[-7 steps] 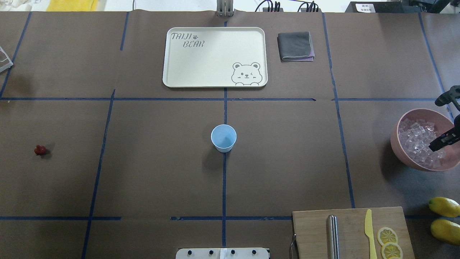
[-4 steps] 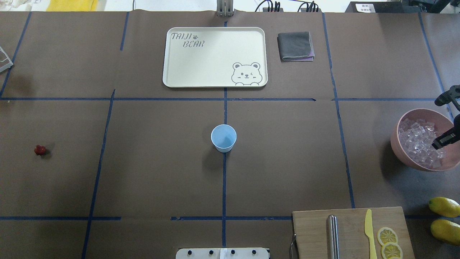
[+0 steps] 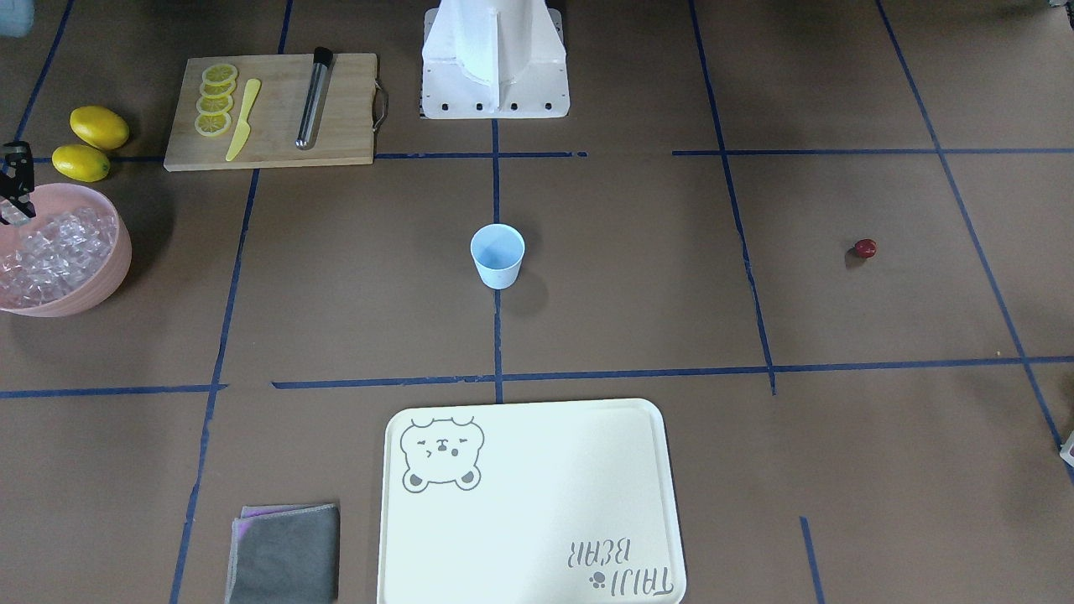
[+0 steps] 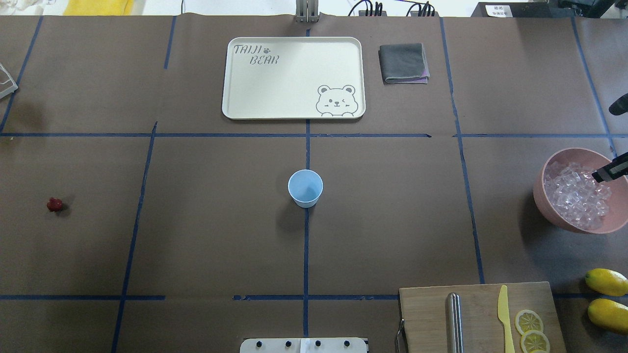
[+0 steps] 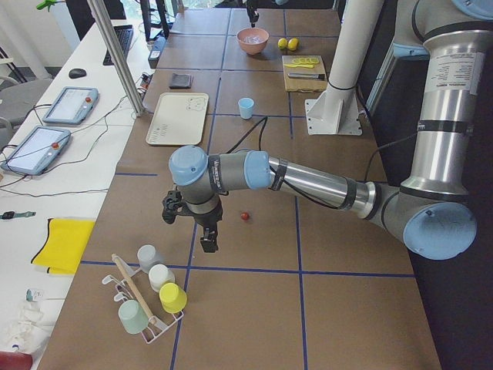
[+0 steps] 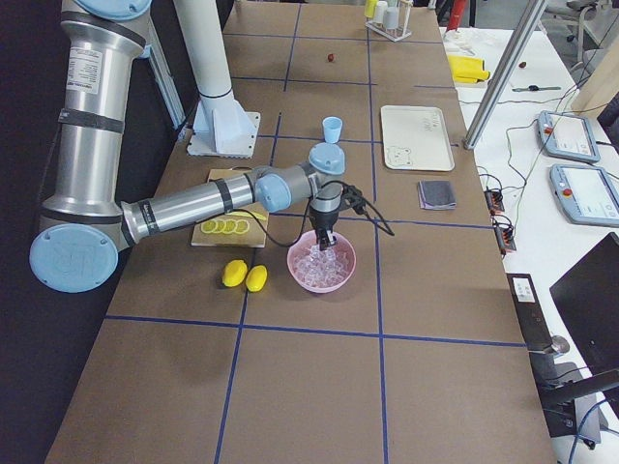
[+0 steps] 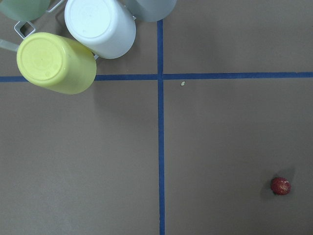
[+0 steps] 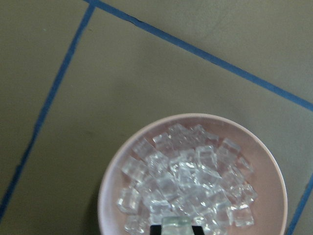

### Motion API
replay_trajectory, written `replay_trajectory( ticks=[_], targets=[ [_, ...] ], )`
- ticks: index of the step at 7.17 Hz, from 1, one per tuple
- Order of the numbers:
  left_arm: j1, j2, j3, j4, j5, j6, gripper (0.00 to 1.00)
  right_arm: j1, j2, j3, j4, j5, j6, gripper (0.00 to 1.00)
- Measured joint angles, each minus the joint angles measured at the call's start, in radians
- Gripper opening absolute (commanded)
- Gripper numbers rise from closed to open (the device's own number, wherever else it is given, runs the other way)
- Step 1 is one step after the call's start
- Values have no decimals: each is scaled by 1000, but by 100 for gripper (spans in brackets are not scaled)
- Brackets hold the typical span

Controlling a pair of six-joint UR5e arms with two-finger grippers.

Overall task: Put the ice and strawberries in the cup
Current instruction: 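Carry the ice cube with the right gripper over the blue cup and release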

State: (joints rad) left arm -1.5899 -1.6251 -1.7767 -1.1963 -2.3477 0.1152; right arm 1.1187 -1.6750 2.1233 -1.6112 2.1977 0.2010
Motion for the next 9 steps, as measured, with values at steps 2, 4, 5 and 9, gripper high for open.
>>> replay_trajectory(
  ticks=[2,4,5,9],
  targets=[
    [1,16,-23,-2,0,0,100,-61,193,55,-111,89,296,0],
    [1,23,-35,-6,1,1,100,-227,441,14,-128,104,687,0],
    [1,25,-42,-7,1,1,100,-313,568,-48,-126,62,845,0],
    [1,58,-84,-8,1,3,100,-520,847,-412,122,-133,1174,0]
  ],
)
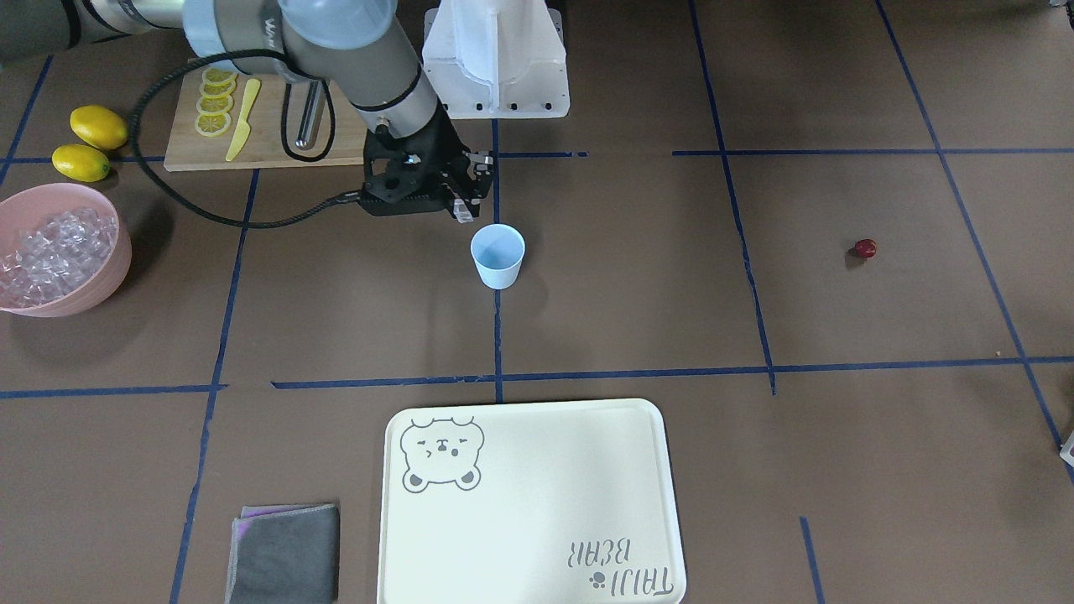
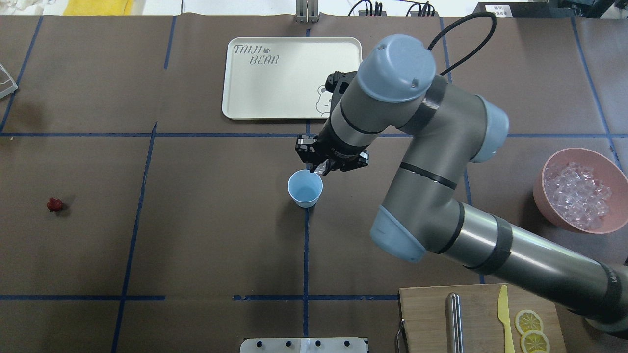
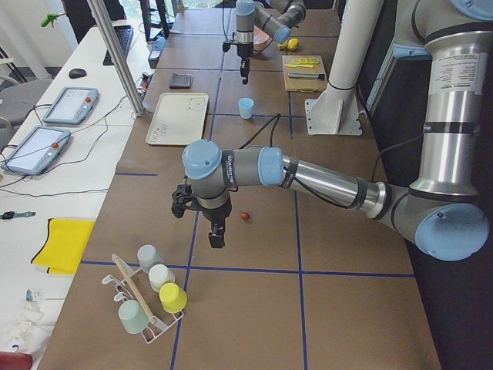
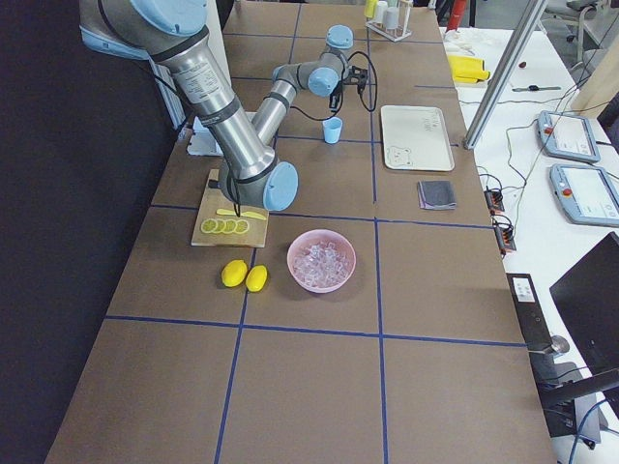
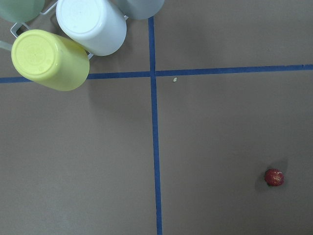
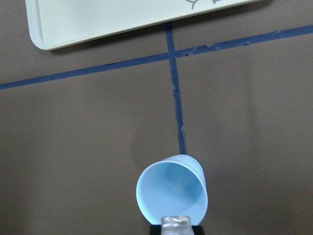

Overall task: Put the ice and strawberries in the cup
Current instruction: 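Carry the ice cube with the right gripper over the blue cup and release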

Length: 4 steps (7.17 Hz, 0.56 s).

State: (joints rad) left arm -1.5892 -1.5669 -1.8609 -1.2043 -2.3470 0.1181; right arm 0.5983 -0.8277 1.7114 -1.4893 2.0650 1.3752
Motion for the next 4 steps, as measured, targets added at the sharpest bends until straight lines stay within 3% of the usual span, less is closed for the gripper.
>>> replay_trajectory(
  ticks=[1,2,3,4],
  targets=[
    [0,10,-13,0,0,0,100,-17,33,-58,28,-28,19,3],
    [0,16,-23,0,0,0,100,-31,50,-95,40,-47,27,21],
    [0,21,-30,0,-1,0,100,-42,55,-116,44,-59,27,26],
    [0,22,-32,0,-1,0,100,-50,53,-127,45,-66,24,45]
  ],
)
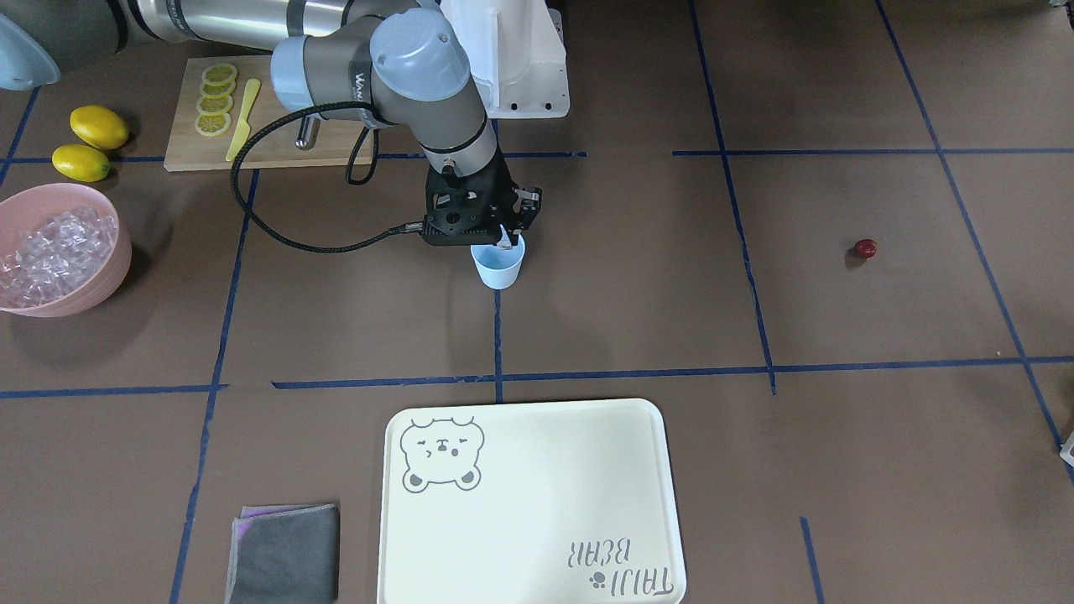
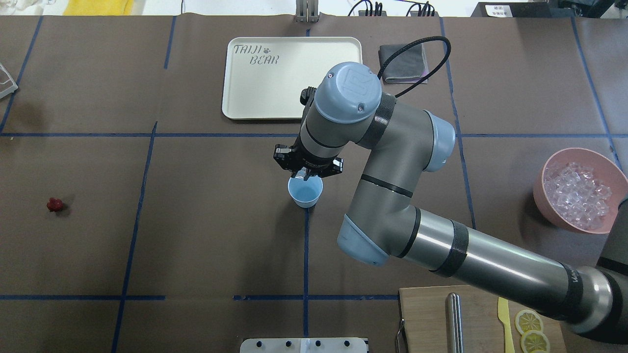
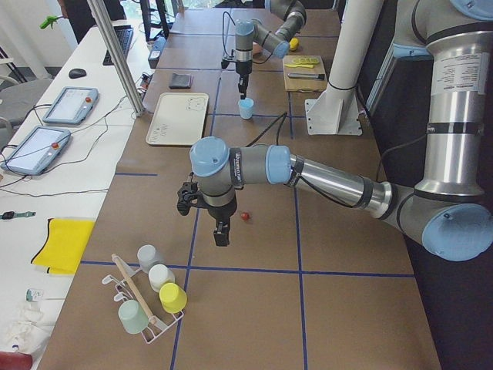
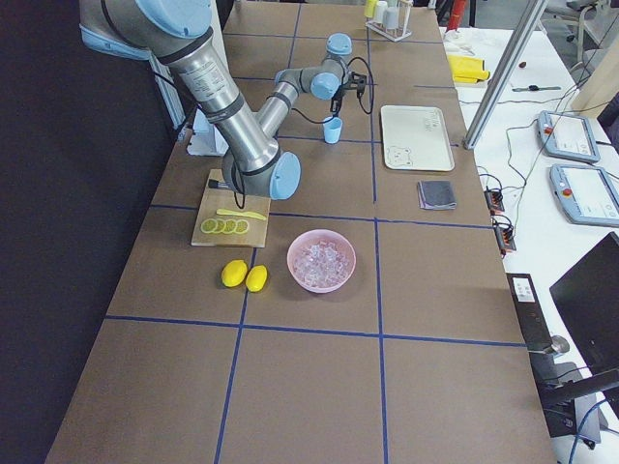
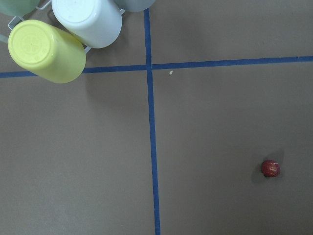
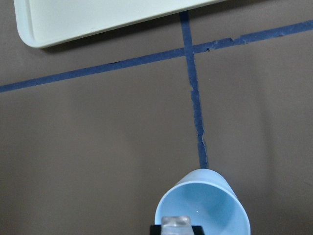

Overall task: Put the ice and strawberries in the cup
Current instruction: 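Carry the ice cube with the right gripper over the blue cup and release, then move the right gripper back toward the pink bowl of ice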

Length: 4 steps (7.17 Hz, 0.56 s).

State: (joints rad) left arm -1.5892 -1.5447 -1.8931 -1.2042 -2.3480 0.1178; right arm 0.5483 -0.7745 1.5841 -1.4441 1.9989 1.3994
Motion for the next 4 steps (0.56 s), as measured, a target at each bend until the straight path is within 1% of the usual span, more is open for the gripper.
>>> replay_trajectory(
  ticks=[1,2,4],
  targets=[
    [0,0,-1,0,0,0,100,-4,-3,-4,0,-3,-2,77],
    [0,1,-1,0,0,0,100,-6,-4,-5,0,-3,-3,79],
    [0,1,-1,0,0,-1,100,-8,-7,-5,-1,-3,-3,79]
  ],
)
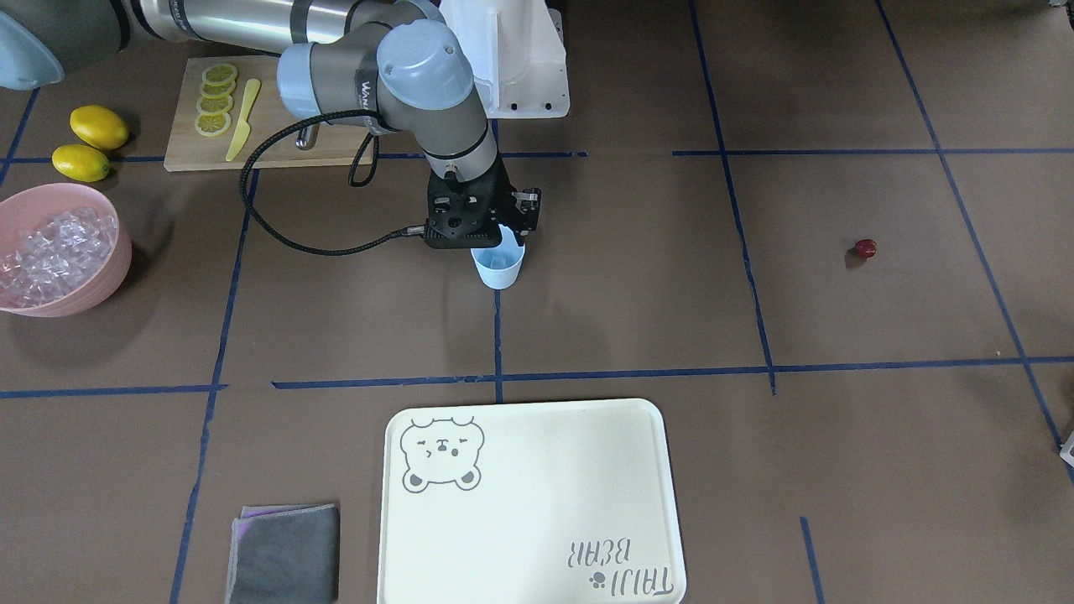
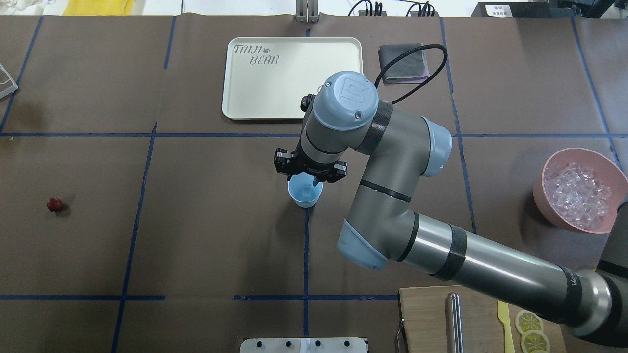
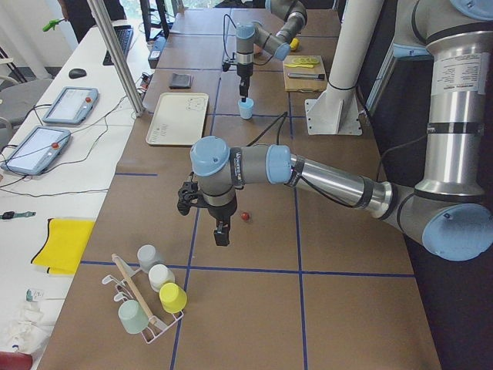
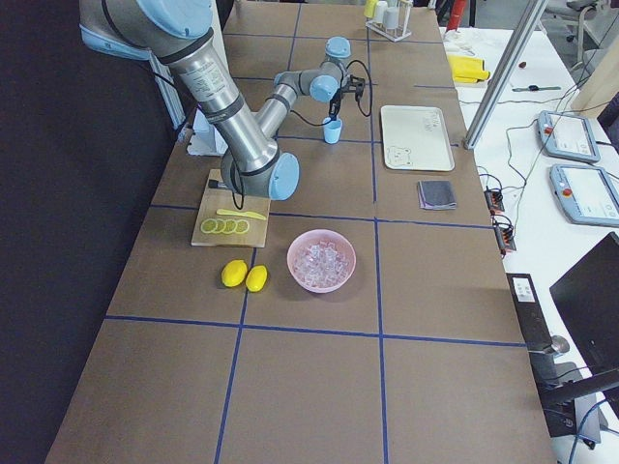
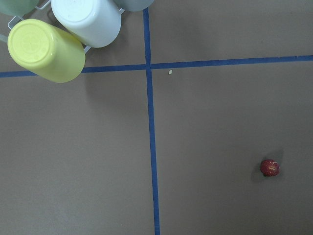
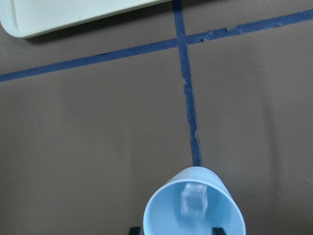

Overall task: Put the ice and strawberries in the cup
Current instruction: 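Move the right gripper back toward the pink bowl of ice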

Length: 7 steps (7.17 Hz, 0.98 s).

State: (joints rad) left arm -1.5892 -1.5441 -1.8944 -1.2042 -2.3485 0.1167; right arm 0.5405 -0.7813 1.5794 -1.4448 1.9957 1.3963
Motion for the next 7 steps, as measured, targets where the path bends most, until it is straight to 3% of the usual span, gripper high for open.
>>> replay_trajectory(
  ticks=[2,3,5,7],
  targets=[
    [0,0,0,0,0,0,100,10,-13,29,-3,9,1,76],
    [0,0,1,0,1,0,100,41,-57,95,-7,34,0,77],
    [0,1,2,-2,0,0,100,210,-282,305,-10,188,-71,77],
    [1,0,0,-5,0,1,100,415,-498,405,-11,347,-313,77]
  ],
)
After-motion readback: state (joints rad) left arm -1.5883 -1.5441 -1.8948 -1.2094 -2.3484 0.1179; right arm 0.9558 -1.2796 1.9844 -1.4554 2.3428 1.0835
